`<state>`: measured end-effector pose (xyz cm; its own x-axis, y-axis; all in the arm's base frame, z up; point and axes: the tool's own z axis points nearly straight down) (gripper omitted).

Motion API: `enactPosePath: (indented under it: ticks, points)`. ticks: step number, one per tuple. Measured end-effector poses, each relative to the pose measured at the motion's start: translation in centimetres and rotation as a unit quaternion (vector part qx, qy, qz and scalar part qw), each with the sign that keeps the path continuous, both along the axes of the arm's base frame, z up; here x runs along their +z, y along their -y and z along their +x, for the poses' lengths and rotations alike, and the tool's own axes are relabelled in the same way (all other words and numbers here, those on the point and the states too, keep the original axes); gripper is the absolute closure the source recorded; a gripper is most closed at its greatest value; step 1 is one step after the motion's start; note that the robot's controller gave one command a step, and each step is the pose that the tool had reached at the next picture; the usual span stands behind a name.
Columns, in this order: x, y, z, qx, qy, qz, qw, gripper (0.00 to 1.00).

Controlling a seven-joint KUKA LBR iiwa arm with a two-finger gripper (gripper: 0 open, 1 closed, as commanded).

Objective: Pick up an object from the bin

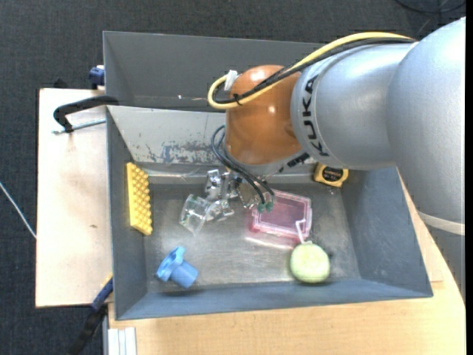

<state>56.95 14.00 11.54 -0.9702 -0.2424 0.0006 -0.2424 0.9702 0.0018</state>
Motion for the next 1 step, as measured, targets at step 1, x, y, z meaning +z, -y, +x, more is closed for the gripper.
enactPosePath:
  ticks: [1]
  points:
    - [2.21,-0.04,0.09,0.000,0.0024,0.000,1.0000,1.00]
